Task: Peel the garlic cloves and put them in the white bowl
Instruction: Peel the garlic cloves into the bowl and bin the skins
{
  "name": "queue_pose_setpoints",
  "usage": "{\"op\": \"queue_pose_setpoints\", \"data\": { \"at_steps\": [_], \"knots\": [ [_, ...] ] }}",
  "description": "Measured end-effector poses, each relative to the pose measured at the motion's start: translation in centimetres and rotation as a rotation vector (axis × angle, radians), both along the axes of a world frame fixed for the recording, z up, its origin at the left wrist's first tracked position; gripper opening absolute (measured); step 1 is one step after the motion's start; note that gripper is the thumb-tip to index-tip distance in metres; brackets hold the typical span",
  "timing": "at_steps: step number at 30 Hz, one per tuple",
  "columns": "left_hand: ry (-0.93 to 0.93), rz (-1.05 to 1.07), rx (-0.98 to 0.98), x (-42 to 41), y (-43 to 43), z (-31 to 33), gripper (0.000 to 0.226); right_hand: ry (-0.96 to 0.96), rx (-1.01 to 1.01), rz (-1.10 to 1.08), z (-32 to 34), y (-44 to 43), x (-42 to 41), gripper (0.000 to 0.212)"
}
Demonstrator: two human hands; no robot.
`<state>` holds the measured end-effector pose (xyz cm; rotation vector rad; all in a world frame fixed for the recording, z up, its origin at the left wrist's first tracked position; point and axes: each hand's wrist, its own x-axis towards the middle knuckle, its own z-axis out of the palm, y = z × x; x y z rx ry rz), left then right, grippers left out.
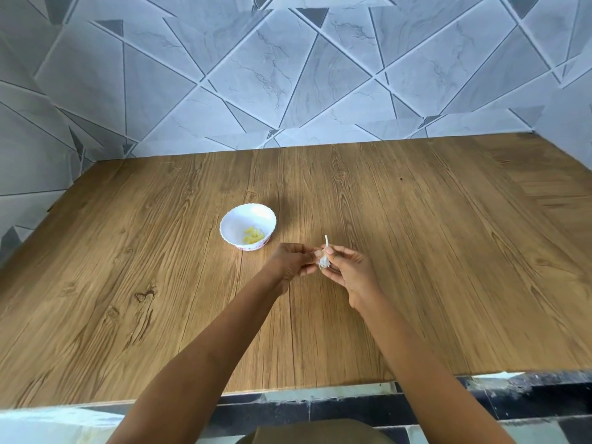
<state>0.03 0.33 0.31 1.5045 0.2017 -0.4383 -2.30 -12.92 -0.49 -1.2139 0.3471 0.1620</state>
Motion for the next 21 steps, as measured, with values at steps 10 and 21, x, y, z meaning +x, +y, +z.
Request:
{"op": "queue_pose_setpoints", "data": {
  "at_steps": [10, 21],
  "knots": [
    [-0.245, 0.055, 0.165, -0.2, 0.2, 0.1, 0.012, -0.248, -0.35, 0.125, -1.1, -0.9, 0.1, 0.033],
    [-0.713, -0.258, 0.533, 1.4, 1.0, 0.4, 0.012, -0.349, -0.432, 0.12, -1.3, -2.2, 0.6, 0.056]
  ]
}}
